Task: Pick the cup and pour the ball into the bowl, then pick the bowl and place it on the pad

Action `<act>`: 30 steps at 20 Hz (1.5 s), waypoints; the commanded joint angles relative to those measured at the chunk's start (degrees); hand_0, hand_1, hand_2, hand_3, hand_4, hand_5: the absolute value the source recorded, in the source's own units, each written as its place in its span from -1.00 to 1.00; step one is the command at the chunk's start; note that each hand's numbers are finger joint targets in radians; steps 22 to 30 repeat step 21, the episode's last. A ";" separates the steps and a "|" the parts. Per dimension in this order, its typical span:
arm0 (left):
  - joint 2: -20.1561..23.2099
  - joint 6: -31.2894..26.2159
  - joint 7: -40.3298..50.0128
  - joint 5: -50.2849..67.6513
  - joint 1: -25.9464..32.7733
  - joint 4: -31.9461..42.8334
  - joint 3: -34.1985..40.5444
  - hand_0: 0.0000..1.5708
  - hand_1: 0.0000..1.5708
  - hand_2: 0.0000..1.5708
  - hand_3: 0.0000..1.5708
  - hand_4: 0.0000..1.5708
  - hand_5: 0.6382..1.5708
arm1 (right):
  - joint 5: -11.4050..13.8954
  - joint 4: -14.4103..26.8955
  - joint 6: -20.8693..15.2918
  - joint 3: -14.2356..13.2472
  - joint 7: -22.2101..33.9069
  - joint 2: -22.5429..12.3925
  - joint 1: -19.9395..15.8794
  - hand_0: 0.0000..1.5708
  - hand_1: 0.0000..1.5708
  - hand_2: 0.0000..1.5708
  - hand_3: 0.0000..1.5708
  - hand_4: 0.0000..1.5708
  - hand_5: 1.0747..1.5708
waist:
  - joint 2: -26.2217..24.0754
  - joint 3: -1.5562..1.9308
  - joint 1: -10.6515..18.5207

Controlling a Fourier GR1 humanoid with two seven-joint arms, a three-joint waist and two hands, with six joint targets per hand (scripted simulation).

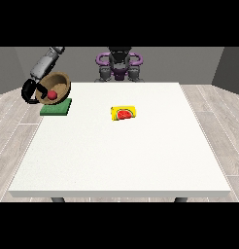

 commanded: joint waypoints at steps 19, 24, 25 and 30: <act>1.09 1.18 1.41 3.01 3.15 -4.63 1.52 -1.00 -1.00 -1.00 -1.00 -1.00 0.88 | -5.76 7.39 0.35 -7.42 5.40 -9.07 -4.96 -0.65 -0.65 -0.52 -0.40 -1.00 0.64 | 0.69 -0.01 0.02; 1.71 0.39 -0.62 2.08 3.79 -1.77 1.97 -1.00 -1.00 -1.00 -1.00 -1.00 0.88 | -6.47 6.43 2.22 -7.76 7.58 -11.34 -6.08 -0.83 -0.83 -0.64 -0.52 -1.00 0.58 | 0.81 -0.05 -0.42; 1.71 0.39 -0.62 2.08 3.79 -1.77 1.97 -1.00 -1.00 -1.00 -1.00 -1.00 0.88 | -6.47 6.43 2.22 -7.76 7.58 -11.34 -6.08 -0.83 -0.83 -0.64 -0.52 -1.00 0.58 | 0.81 -0.05 -0.42; 1.71 0.39 -0.62 2.08 3.79 -1.77 1.97 -1.00 -1.00 -1.00 -1.00 -1.00 0.88 | -6.47 6.43 2.22 -7.76 7.58 -11.34 -6.08 -0.83 -0.83 -0.64 -0.52 -1.00 0.58 | 0.81 -0.05 -0.42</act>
